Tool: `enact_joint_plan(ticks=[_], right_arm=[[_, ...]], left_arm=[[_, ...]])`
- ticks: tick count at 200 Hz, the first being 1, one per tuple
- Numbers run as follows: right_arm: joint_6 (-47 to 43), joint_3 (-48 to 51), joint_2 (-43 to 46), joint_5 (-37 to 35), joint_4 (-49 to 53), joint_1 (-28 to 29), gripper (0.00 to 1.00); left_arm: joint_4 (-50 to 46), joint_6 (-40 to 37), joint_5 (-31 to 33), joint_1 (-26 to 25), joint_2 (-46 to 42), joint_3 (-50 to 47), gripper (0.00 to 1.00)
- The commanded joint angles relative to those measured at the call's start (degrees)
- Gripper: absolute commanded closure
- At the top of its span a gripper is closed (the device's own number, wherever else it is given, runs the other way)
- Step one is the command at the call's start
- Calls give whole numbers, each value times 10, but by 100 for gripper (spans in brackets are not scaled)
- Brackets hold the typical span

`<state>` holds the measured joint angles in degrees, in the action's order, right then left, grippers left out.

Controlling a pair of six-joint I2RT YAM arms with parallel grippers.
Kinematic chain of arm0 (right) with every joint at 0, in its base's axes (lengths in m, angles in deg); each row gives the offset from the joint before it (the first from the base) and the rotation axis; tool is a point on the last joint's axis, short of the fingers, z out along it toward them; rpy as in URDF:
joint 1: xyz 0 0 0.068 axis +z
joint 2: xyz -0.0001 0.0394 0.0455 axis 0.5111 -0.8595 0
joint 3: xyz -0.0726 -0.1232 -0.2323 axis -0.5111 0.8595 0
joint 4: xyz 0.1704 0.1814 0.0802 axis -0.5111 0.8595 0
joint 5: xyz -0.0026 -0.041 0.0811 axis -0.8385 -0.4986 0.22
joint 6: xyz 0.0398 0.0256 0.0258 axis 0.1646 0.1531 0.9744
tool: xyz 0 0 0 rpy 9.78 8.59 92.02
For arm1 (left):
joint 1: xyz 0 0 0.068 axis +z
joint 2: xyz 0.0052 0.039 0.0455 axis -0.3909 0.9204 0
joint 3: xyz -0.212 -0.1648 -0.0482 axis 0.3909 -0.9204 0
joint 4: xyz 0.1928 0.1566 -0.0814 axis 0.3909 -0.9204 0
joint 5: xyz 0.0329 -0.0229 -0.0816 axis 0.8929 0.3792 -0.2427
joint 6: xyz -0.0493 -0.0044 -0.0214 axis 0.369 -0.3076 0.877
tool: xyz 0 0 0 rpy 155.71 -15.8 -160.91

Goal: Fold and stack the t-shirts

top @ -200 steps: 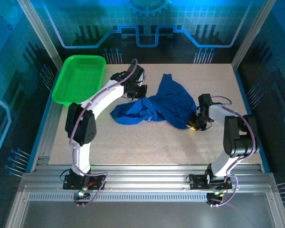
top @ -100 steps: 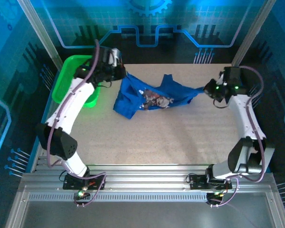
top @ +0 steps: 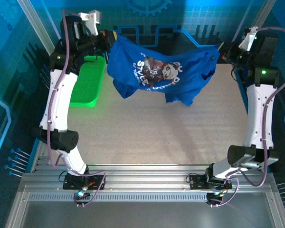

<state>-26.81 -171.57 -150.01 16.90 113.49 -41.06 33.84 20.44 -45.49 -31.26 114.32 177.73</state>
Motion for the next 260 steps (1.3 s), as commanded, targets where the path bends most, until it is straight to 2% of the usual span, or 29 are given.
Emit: enact_joint_plan(ticks=[1, 24, 41, 59, 89, 108, 124, 150, 176, 210, 215, 221, 228, 241, 260], right_arm=[[-16, -64, -55, 25, 0, -18, 100], [-42, -92, -78, 39, -2, -21, 100], [-53, -19, -40, 33, -11, -21, 100], [-52, 128, 35, 41, -39, -22, 100], [-34, 391, 175, 26, -50, -27, 100], [-38, 485, 229, 30, -39, -40, 100], [-60, 511, 244, 19, -20, -45, 100], [-82, 527, 219, -2, -9, -51, 100], [-84, 534, 173, -42, 7, -53, 100], [-71, 560, 158, -78, -6, -68, 100], [-72, 561, 156, -79, -6, -71, 100], [-74, 563, 152, -79, -6, -72, 100], [-78, 564, 147, -78, -6, -73, 100], [-81, 564, 136, -84, 2, -74, 100], [-88, 568, 124, -84, 6, -74, 100]], left_arm=[[34, -30, -45, 7, 50, 74, 100], [40, -48, -67, 8, 66, 90, 100], [37, -61, -109, 5, 43, 40, 100], [35, -100, -116, -10, -21, -89, 100], [26, -169, -53, -50, -149, -354, 100], [36, -163, -11, -59, -219, -481, 100], [48, -163, 15, -62, -254, -549, 100], [33, -177, 29, -87, -221, -576, 99], [44, -154, 14, -158, -154, -596, 97], [120, -98, -1, -236, -108, -633, 96], [125, -91, -1, -240, -99, -636, 93], [126, -83, -1, -242, -87, -637, 84], [126, -71, 2, -242, -74, -637, 67], [132, -48, 4, -241, -64, -640, 44], [161, 20, -4, -226, -93, -652, 28]])
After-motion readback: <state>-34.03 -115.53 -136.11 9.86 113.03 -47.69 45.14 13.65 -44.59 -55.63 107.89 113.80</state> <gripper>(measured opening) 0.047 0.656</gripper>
